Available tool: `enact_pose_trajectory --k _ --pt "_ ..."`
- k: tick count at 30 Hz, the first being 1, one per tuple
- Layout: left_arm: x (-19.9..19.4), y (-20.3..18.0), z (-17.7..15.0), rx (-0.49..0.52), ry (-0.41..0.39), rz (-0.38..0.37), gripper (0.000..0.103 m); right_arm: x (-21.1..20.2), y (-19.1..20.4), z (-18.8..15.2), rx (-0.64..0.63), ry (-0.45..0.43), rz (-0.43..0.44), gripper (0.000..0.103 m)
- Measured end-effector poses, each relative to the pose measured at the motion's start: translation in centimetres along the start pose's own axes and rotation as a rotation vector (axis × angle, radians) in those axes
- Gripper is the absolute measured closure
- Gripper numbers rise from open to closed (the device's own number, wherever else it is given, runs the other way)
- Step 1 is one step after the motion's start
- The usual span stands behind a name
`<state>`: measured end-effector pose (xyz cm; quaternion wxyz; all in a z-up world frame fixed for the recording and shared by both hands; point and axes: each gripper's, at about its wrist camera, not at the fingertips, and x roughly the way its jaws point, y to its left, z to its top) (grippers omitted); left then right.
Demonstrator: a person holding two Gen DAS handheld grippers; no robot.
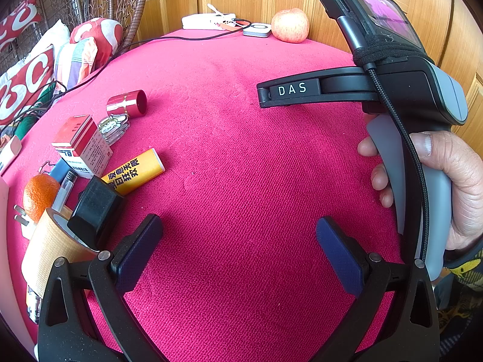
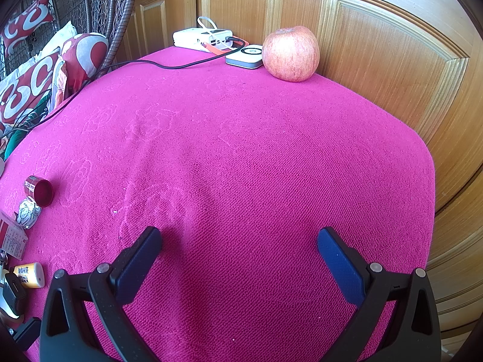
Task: Organize rigid objects
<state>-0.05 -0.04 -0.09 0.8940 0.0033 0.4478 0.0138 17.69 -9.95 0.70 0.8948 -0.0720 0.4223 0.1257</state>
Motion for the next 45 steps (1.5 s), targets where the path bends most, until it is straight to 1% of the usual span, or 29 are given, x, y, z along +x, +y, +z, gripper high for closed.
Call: enact_pose_trajectory --k 20,21,23,24,26,28,31,32,34,35,36,38,40,42,43,45 --pt "-0.1 0.0 0.0 -0.004 0.006 -0.005 0.000 0.0 0.0 0.0 0.000 0.001 -0.001 0.000" --pt "-0.1 0.1 -0.1 -0.015 0.023 -0.019 0.000 0.0 0.0 0.0 0.000 0.001 -0.001 0.000" --pt "-0.8 0.0 -0.3 -0.017 0.029 -0.049 0.000 0.0 0.0 0.0 0.001 0.001 0.000 0.000" --pt "-1.8 0.1 -0.4 -0.016 0.007 -0.058 0.000 0.0 0.0 0.0 -0.001 0.001 -0.001 0.000" --pt "-4.3 0.1 -0.6 0.003 -0.079 -0.055 0.000 0.0 0.0 0.0 -0.001 0.002 -0.001 0.000" --pt "-6.7 0.2 -0.7 0.023 -0.152 -0.013 0.000 0.0 0.0 0.0 0.000 0.000 0.000 0.000" --pt "-9.7 1.9 -1.1 -0.033 -0.203 0.007 0.000 0.0 0.0 0.0 -0.001 0.000 0.000 0.000" --pt "-10.2 2.7 -1.3 -0.064 -0.199 0.017 0.000 0.0 0.0 0.0 0.000 0.000 0.000 0.000" --pt "-10.9 4.3 -2.4 -0.133 -0.204 0.051 0.000 0.0 0.0 0.0 -0.001 0.000 -0.001 0.000" --pt "-11.0 5.2 -3.0 -0.172 -0.189 0.064 0.000 0.0 0.0 0.0 -0.002 0.001 -0.003 0.000" --pt "-11.4 5.6 -3.9 -0.183 -0.223 0.100 0.000 0.0 0.0 0.0 -0.002 0.000 -0.002 0.000" --pt "-11.5 7.2 -5.1 -0.262 -0.182 0.137 0.000 0.0 0.0 0.0 -0.002 0.000 -0.003 0.000" --pt "-12.1 8.3 -6.6 -0.309 -0.199 0.195 0.000 0.0 0.0 0.0 -0.003 0.000 -0.003 0.000" --pt "-12.6 9.3 -8.1 -0.361 -0.188 0.230 0.000 0.0 0.0 0.0 -0.003 0.000 -0.004 0.000" --pt "-12.5 9.7 -8.7 -0.389 -0.173 0.232 0.000 0.0 0.0 0.0 -0.003 0.000 -0.004 0.000" --pt "-12.1 10.2 -9.5 -0.427 -0.146 0.210 0.000 0.0 0.0 0.0 -0.004 0.000 -0.005 0.000"
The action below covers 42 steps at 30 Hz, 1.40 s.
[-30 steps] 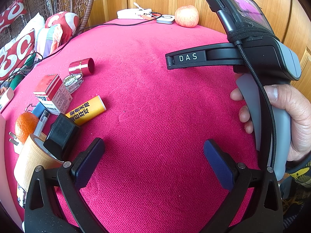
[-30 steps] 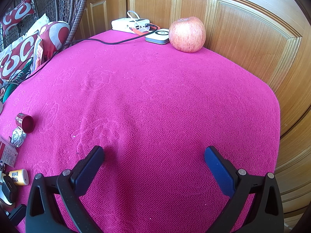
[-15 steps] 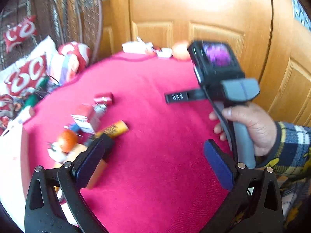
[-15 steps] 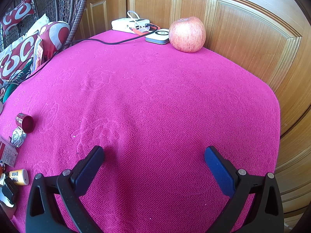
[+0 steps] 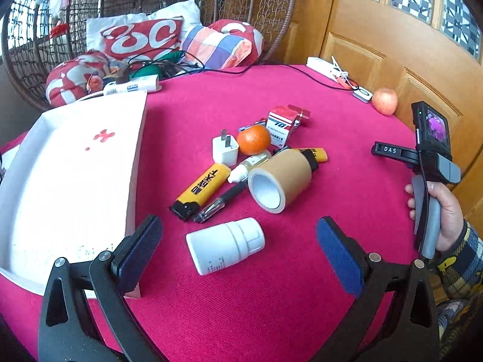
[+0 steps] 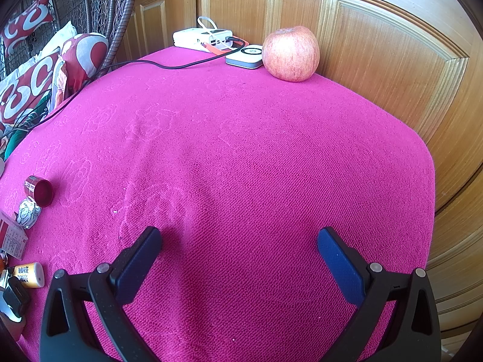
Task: Organize rigid objects
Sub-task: 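Grasp the white pill bottle with the left gripper while the right gripper grasps the tan tape roll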
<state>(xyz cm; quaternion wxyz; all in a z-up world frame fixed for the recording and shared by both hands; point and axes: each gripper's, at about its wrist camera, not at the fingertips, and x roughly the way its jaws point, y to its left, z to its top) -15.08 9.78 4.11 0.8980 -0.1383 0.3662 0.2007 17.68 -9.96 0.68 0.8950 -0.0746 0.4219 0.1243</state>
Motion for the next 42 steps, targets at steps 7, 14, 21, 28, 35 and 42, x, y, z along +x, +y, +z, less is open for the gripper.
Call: enact_pose_trajectory --k 7,14,21,28,35,42 --pt "2.0 -0.4 -0.6 0.034 0.054 0.001 0.001 0.0 0.0 0.0 -0.001 0.000 -0.001 0.000" --pt "3.6 0.6 -0.8 -0.028 0.105 0.033 0.002 0.0 0.0 0.0 -0.002 0.000 -0.003 0.000" --pt "3.4 0.8 -1.1 -0.036 0.087 0.029 0.035 0.0 0.0 0.0 -0.001 -0.002 -0.002 0.000" --pt "0.6 0.8 -1.1 -0.030 0.001 0.003 0.035 -5.3 1.4 -1.3 -0.111 -0.178 0.324 0.000" --pt "-1.6 2.3 -1.0 -0.076 -0.074 0.012 0.035 -13.1 9.6 -5.5 -0.542 -0.304 0.657 0.000" --pt "-3.1 4.1 -1.5 -0.118 -0.104 0.029 0.035 -12.9 15.4 -8.6 -0.718 -0.248 0.664 0.006"
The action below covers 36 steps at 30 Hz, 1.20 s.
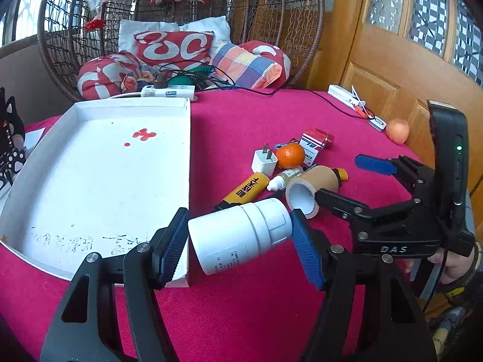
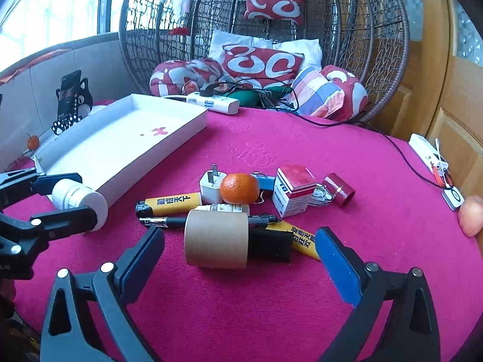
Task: Organize rigid objects
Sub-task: 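Grasp the white pill bottle with the left gripper while the right gripper grasps the tan tape roll, then carry the pill bottle in the left gripper while the right gripper carries the tape roll to the white tray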
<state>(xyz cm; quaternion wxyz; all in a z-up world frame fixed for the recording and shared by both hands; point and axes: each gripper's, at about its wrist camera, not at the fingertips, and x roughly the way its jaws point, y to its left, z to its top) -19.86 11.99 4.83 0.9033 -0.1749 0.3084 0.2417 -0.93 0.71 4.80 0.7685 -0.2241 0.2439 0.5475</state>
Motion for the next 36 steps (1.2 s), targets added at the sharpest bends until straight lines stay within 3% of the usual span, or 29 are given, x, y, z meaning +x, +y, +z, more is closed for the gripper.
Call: enact_pose_trajectory --k 3,5,6,7,9,11,17,21,24,36 --pt "-0.1 0.5 -0.2 -0.011 0.001 0.002 0.035 1.8 0.7 0.2 -0.014 0.058 -0.028 0.018" --pt "-0.2 0.6 -0.2 -0.018 -0.002 0.003 0.035 3.0 0.8 0.2 -0.016 0.113 -0.013 0.040" --pt "-0.3 0.7 -0.3 -0.021 -0.004 0.003 0.035 2.7 0.9 0.1 -0.023 0.103 -0.015 0.043" --pt "-0.4 0.8 -0.3 -0.023 -0.006 0.004 0.035 2.5 1.1 0.2 -0.027 0.105 0.001 0.055" --pt "-0.5 0.8 -0.2 -0.029 -0.011 0.002 0.035 2.3 0.7 0.2 -0.001 0.109 0.013 0.055" --pt "-0.6 0.8 -0.1 -0.028 -0.014 -0.001 0.035 1.8 -0.9 0.3 0.105 0.104 0.089 0.055" --pt "-0.7 0.0 0.1 -0.020 -0.021 -0.022 0.035 1.1 -8.2 0.8 0.606 0.036 0.562 0.055" --pt "-0.8 -0.3 0.2 -0.009 -0.023 -0.023 0.035 1.3 -10.7 0.0 0.810 -0.007 0.746 0.055" --pt "-1.0 -0.1 0.3 -0.016 -0.032 -0.022 0.035 0.7 -10.9 -0.2 0.833 -0.032 0.774 0.055" --pt "-3.0 1.2 1.2 -0.035 -0.096 0.001 0.035 -1.1 -9.1 2.0 0.727 -0.058 0.799 0.056"
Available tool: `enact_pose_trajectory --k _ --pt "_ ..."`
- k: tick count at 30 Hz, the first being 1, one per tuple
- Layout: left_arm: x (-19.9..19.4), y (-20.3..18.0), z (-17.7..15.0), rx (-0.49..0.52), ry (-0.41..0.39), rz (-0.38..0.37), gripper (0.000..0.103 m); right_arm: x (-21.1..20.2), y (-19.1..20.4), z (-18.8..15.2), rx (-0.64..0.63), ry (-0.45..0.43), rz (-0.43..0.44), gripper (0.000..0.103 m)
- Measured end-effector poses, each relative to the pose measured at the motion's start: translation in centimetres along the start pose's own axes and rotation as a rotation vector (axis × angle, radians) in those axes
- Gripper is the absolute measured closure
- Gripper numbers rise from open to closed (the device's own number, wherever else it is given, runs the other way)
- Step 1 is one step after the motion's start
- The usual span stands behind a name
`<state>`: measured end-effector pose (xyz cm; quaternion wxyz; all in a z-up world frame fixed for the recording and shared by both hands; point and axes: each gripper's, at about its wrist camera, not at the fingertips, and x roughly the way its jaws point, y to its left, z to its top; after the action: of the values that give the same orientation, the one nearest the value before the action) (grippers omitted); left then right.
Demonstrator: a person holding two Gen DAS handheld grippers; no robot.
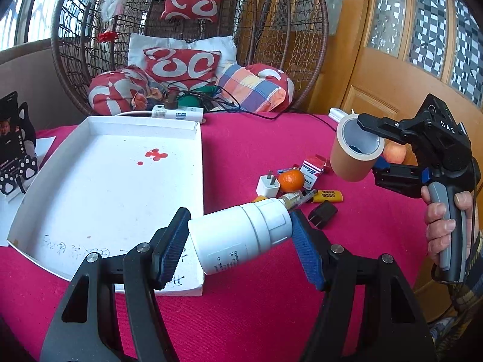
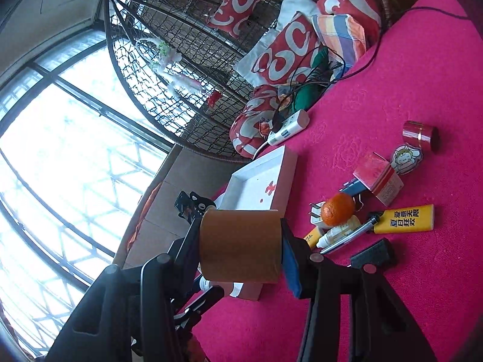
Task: Organize rigid objects
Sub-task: 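Carry the pill bottle in the left gripper while the right gripper carries the tape roll to the white tray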
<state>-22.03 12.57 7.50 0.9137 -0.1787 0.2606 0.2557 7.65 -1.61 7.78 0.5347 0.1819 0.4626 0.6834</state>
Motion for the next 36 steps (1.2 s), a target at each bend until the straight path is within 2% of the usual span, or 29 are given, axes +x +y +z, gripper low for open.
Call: enact_pose_trajectory --k 9,17,24,36 --pt "-1.7 2.6 1.2 -0.037 -0.060 0.057 0.035 1.2 2.1 0.4 -0.078 0.028 -0.013 0.056" --pt "-2.6 5.2 1.8 -0.081 -0.083 0.101 0.035 2.6 5.6 0.6 -0.274 0.020 -0.132 0.056" --pt "-3.2 6.8 2.2 -0.087 -0.096 0.140 0.035 5.0 8.1 0.8 -0.381 0.045 -0.161 0.055" --pt "-2.4 11.4 4.4 -0.112 -0.098 0.231 0.035 10.6 10.6 0.9 -0.484 0.124 -0.190 0.055"
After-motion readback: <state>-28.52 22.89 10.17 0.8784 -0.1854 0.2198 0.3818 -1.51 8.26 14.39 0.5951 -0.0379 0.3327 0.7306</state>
